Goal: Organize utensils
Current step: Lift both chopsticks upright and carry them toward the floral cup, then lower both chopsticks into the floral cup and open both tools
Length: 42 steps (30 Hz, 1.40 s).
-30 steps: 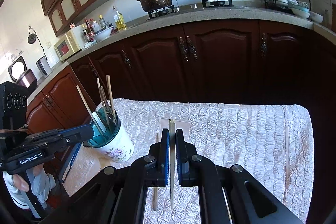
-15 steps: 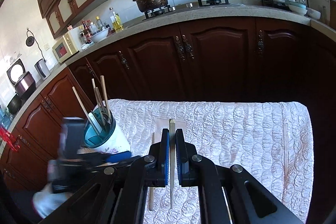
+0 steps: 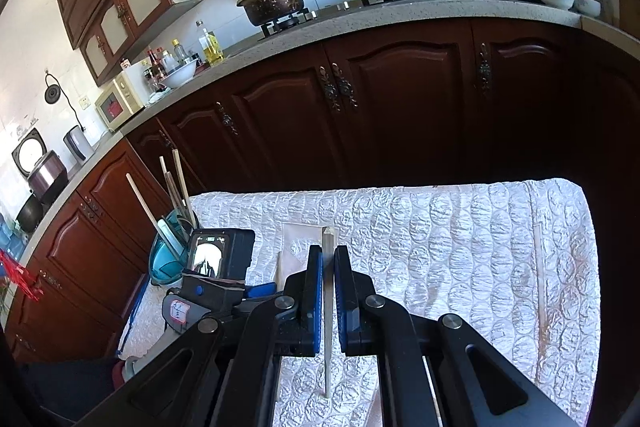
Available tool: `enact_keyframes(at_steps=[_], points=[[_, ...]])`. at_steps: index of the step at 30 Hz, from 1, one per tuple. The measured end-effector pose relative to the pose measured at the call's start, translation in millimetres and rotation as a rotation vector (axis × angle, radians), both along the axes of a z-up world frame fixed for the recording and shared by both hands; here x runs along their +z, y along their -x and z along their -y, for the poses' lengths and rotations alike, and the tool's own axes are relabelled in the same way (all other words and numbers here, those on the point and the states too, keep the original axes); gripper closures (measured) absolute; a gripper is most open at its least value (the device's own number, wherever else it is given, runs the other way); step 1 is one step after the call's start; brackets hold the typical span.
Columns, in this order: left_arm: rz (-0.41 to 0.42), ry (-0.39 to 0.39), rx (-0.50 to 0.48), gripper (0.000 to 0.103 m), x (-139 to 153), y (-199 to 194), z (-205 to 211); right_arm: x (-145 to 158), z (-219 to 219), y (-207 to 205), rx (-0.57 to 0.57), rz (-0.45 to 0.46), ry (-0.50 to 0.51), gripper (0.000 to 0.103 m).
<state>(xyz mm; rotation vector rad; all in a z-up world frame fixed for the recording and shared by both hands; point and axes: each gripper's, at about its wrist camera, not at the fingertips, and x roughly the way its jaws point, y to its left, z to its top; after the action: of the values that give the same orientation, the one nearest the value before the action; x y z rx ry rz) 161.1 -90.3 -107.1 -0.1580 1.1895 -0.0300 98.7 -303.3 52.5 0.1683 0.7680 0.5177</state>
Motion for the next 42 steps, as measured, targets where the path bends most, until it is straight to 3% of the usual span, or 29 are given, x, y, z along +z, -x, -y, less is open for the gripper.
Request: enact_keyframes(at_steps=[1, 2, 8, 11, 19, 42], points=[[-0.003, 0.015, -0.014, 0.096, 0.9, 0.9, 0.1, 0.3, -1.2, -0.1, 0.001, 0.000, 0.001, 0.098], [-0.001, 0.042, -0.026, 0.098, 3.6, 4.2, -1.3, 0.6, -2.2, -0.6, 0.002, 0.001, 0.001, 0.098], [0.107, 0.192, -0.085, 0.098, 60.8, 51.0, -25.0, 10.3, -6.9, 4.0, 0.005, 0.019, 0.000, 0.098], [0.172, 0.212, -0.116, 0.098, 92.2, 77.1, -42.4, 18.7, -13.1, 8.0, 0.016, 0.037, 0.002, 0.098], [0.298, 0.196, -0.114, 0.098, 153.5, 116.4, -86.0, 39.2, -44.9, 21.3, 0.062, 0.080, 0.010, 0.098], [0.464, 0.185, -0.056, 0.098, 235.5, 165.1, -148.6, 88.4, -126.7, 29.9, 0.185, 0.158, -0.001, 0.098]])
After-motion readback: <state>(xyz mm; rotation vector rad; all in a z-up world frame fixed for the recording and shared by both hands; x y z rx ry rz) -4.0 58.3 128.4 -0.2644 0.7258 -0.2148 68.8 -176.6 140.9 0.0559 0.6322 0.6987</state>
